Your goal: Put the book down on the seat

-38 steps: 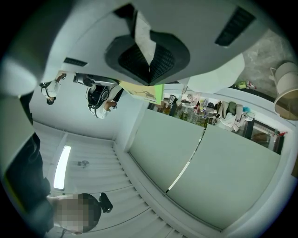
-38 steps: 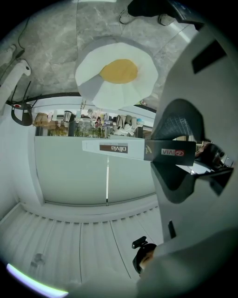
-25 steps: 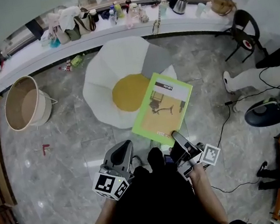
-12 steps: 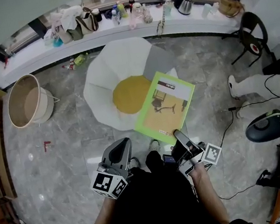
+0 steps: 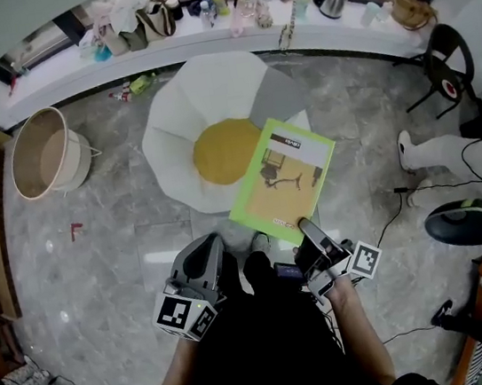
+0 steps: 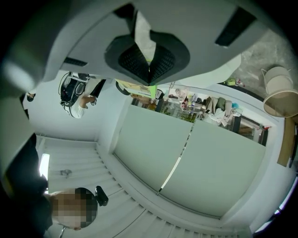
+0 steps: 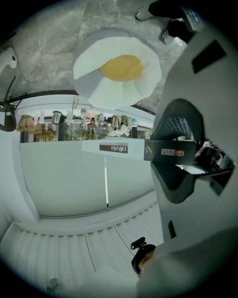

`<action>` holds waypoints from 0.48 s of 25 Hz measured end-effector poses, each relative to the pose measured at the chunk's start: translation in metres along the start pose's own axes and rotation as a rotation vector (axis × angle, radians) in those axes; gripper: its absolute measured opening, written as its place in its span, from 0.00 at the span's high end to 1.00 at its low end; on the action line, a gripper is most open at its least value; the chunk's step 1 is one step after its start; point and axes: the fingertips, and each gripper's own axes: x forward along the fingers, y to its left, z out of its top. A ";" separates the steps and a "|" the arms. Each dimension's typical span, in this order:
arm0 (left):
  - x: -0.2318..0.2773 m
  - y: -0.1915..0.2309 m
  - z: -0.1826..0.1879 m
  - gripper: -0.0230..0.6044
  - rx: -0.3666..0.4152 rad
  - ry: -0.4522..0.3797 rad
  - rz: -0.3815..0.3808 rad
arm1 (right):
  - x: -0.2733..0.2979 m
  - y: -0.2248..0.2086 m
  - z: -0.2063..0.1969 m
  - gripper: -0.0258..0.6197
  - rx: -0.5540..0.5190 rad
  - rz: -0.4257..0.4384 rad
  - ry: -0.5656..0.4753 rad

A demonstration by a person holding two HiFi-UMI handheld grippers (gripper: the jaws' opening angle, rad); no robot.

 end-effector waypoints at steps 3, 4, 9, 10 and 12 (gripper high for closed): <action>-0.003 0.000 -0.004 0.94 -0.003 -0.009 0.030 | -0.001 -0.004 0.003 0.72 0.004 0.008 0.014; -0.005 -0.002 -0.008 0.94 0.003 -0.010 0.034 | -0.004 -0.005 0.003 0.72 0.003 0.015 0.018; -0.003 0.001 -0.011 0.94 0.007 -0.019 0.036 | 0.000 -0.006 0.004 0.72 -0.023 0.030 0.019; -0.001 0.002 -0.011 0.94 0.010 -0.017 0.027 | 0.001 -0.006 0.003 0.72 -0.024 0.029 0.015; 0.003 0.004 -0.011 0.94 0.016 -0.007 0.008 | 0.002 -0.003 0.003 0.72 -0.032 0.027 0.005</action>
